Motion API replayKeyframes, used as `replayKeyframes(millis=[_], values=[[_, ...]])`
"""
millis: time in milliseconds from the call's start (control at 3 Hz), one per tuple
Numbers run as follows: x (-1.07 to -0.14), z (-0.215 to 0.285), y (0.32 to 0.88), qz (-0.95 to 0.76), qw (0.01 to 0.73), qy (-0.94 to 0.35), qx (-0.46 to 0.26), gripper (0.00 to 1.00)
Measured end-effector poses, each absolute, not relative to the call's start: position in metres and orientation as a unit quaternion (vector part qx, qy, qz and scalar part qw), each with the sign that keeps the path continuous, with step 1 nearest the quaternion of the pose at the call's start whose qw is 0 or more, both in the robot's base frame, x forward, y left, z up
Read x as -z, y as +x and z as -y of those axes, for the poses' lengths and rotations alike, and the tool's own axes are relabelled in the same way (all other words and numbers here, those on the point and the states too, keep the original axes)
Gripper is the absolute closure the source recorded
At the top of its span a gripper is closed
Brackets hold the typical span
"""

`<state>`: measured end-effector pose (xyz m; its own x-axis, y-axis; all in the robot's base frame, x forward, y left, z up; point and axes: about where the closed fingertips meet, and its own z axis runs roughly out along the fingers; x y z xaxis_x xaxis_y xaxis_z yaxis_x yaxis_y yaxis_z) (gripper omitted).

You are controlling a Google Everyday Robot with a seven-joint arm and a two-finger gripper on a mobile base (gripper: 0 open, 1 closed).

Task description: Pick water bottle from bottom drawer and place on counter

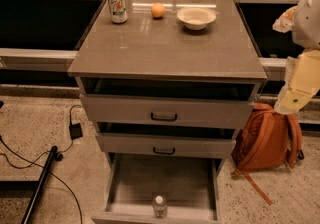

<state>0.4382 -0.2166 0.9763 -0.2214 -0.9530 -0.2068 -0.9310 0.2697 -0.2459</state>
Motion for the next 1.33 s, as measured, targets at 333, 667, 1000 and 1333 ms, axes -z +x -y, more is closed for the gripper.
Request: replayKeyframes(millis=[333, 667, 1000, 1333], values=[[-0.976, 0.217, 0.438, -0.781, 0.159, -0.603, 0.035, 0.0], [-0.954, 0.225, 0.435, -0.783, 0.188, -0.593, 0.013, 0.0], [-0.878, 0.245, 0.416, -0.801, 0.222, -0.552, -0.059, 0.0], [-0.852, 0.261, 0.397, -0.823, 0.246, -0.505, -0.082, 0.0]])
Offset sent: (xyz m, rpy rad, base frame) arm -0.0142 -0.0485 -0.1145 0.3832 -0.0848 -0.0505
